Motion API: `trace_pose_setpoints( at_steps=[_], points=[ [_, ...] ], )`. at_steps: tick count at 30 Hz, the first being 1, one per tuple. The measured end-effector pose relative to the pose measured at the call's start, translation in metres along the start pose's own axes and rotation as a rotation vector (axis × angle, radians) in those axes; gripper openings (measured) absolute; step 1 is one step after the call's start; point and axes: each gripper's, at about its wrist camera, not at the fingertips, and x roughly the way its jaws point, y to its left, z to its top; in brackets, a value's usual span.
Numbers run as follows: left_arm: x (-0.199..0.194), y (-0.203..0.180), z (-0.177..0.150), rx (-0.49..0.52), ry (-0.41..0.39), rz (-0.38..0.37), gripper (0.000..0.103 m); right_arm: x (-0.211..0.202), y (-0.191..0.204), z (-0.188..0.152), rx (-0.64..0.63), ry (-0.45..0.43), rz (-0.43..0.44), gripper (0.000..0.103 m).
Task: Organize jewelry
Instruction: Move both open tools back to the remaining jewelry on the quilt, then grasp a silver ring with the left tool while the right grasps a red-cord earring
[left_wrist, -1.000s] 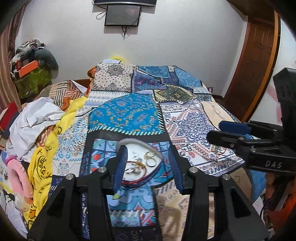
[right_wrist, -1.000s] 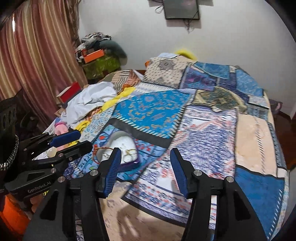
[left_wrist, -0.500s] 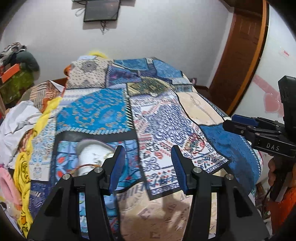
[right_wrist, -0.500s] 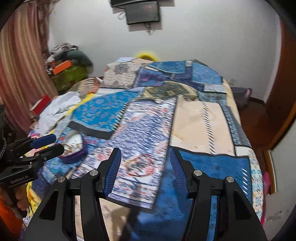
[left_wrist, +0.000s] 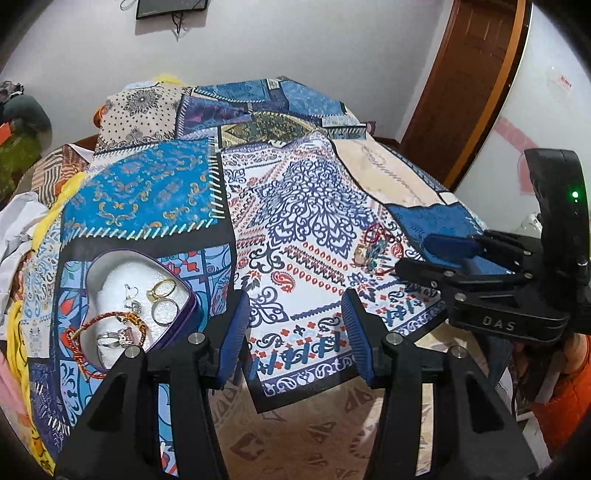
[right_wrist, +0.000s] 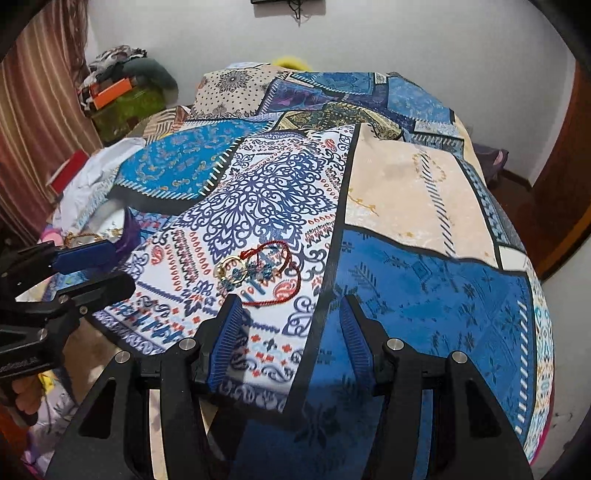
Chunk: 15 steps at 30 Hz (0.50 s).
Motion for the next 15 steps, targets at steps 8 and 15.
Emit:
trace_pose_setpoints(
  at_steps=[8, 15],
  points=[
    [0.009, 0.005, 0.001, -0.029, 0.008, -0.008, 0.051, 0.003, 0.001, 0.01, -0.034, -0.026, 0.03, 0.051],
    [0.011, 0.002, 0.001, -0.008, 0.01, -0.003, 0.051, 0.017, 0.005, 0.016, -0.066, -0.03, 0.002, 0.032]
  ],
)
